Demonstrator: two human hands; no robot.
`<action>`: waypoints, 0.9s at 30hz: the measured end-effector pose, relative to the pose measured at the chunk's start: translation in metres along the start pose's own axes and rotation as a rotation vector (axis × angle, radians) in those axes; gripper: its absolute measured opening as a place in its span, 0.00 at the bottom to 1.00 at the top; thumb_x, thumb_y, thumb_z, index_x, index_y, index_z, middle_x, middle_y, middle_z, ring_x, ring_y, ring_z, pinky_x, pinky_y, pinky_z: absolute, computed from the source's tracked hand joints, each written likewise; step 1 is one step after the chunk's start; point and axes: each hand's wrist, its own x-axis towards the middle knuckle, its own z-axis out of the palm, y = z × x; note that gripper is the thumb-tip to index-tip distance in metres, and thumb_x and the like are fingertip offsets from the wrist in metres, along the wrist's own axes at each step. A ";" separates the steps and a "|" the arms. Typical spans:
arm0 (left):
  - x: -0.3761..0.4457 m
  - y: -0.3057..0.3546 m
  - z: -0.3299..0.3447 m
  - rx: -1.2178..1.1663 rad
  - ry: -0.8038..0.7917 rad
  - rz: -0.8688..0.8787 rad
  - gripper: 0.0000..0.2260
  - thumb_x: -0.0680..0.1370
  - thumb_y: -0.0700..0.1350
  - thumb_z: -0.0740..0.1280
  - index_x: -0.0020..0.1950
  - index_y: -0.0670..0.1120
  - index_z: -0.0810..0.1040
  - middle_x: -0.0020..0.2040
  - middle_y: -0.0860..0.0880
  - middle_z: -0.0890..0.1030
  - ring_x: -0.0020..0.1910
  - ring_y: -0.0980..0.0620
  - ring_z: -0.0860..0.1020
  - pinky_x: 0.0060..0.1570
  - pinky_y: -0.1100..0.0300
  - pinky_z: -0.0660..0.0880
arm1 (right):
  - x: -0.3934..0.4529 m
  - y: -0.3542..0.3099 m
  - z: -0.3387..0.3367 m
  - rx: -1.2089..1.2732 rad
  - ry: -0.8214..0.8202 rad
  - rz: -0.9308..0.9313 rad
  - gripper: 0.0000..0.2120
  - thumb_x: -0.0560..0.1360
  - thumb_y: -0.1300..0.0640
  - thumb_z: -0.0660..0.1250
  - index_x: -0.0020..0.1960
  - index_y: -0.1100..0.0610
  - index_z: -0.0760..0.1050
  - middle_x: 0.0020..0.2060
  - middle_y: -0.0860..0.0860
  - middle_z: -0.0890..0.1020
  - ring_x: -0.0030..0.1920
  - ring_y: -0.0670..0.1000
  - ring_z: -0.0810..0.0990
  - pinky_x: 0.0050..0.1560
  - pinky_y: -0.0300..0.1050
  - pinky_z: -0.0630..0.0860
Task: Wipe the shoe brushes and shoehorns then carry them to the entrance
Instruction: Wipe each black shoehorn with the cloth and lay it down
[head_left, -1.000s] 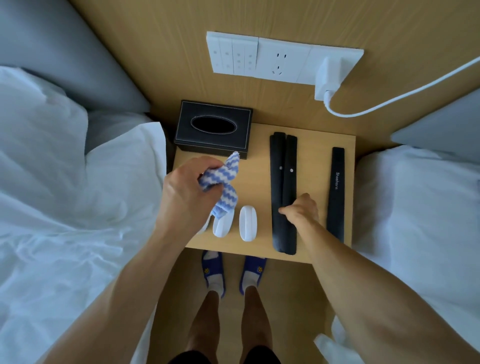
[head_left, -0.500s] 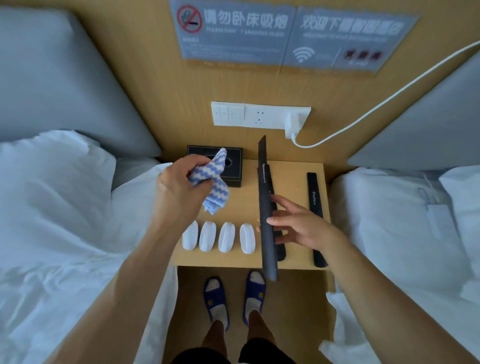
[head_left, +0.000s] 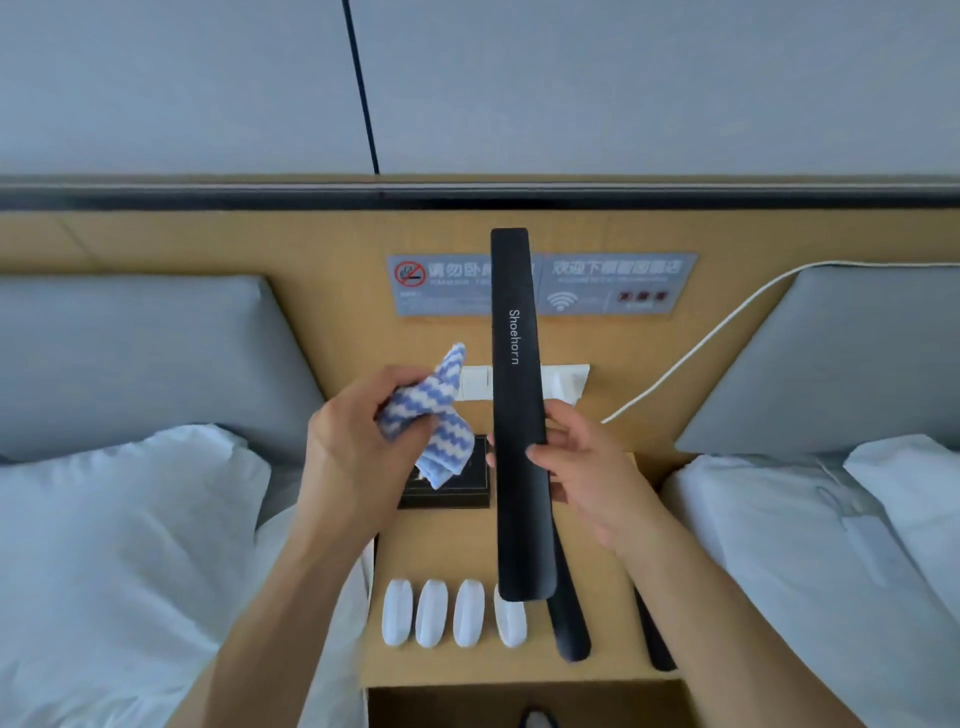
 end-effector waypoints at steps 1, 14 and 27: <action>0.005 0.009 -0.003 -0.006 -0.002 0.044 0.18 0.72 0.36 0.73 0.52 0.59 0.80 0.43 0.65 0.81 0.42 0.63 0.79 0.37 0.75 0.70 | -0.002 -0.009 0.000 -0.056 0.042 -0.035 0.19 0.79 0.69 0.62 0.62 0.48 0.77 0.53 0.50 0.87 0.55 0.51 0.85 0.55 0.50 0.79; 0.120 0.134 -0.028 0.132 0.162 0.490 0.10 0.72 0.39 0.72 0.53 0.46 0.83 0.42 0.51 0.83 0.39 0.56 0.78 0.41 0.66 0.72 | -0.020 -0.074 0.007 -0.387 0.195 -0.358 0.16 0.76 0.66 0.70 0.53 0.45 0.78 0.45 0.41 0.86 0.47 0.40 0.84 0.46 0.40 0.81; 0.113 0.158 0.017 0.332 -0.054 0.657 0.06 0.71 0.31 0.66 0.43 0.36 0.83 0.43 0.40 0.78 0.36 0.41 0.78 0.38 0.45 0.75 | -0.011 -0.110 -0.015 -0.233 0.313 -0.475 0.19 0.75 0.68 0.70 0.56 0.46 0.80 0.47 0.44 0.87 0.51 0.41 0.84 0.54 0.42 0.79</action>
